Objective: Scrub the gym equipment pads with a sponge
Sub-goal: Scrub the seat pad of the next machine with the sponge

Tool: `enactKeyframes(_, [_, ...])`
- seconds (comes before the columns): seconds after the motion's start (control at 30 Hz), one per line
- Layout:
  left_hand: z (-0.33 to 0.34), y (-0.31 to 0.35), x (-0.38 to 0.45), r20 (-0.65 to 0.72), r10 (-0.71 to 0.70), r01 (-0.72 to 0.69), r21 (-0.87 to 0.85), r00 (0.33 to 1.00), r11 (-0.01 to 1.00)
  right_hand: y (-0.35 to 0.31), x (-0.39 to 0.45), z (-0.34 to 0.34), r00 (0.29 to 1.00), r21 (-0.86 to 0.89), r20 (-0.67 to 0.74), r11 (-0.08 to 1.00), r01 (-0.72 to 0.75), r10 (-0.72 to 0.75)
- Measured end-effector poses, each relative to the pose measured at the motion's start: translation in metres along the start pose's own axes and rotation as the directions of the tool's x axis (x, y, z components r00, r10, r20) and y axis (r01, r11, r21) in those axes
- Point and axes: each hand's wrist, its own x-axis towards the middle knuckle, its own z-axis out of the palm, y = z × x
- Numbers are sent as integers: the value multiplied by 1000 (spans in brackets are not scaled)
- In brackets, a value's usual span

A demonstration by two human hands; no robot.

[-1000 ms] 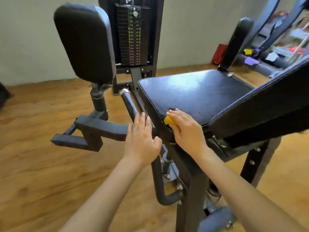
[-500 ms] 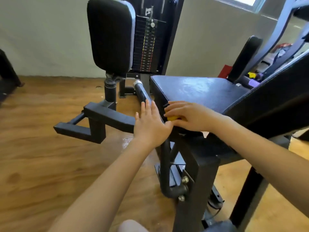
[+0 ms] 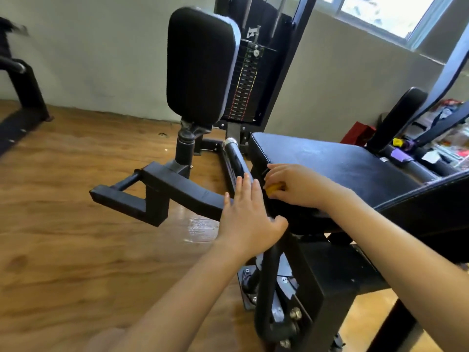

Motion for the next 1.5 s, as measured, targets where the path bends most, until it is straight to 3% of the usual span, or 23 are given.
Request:
enactKeyframes(0.37, [1, -4, 1, 20, 14, -15, 49, 1000, 999, 41, 99, -6, 987, 213, -19, 965, -154, 162])
enactKeyframes(0.73, [2, -2, 1, 33, -4, 2, 47, 999, 999, 55, 142, -4, 975, 77, -91, 978, -196, 202])
enactKeyframes(0.9, [-1, 0, -1, 39, -10, 10, 17, 999, 1000, 35, 116, 6, 982, -77, -67, 980, -182, 177])
enactKeyframes(1.07, [-2, 1, -3, 40, -10, 10, -15, 999, 1000, 14, 46, 6, 978, 94, -49, 976, -196, 201])
enactKeyframes(1.2, [-1, 2, -2, 36, -24, 26, -43, 999, 999, -9, -29, 8, 964, 273, -171, 950, -150, 202])
enactKeyframes(1.33, [1, 2, -1, 10, -14, 14, -51, 1000, 999, -23, -75, 19, 950, 306, -237, 943, -129, 206])
enactKeyframes(1.5, [3, 3, -2, -4, -30, 30, -82, 1000, 996, -37, -83, 31, 912, 159, -378, 982, -105, 158])
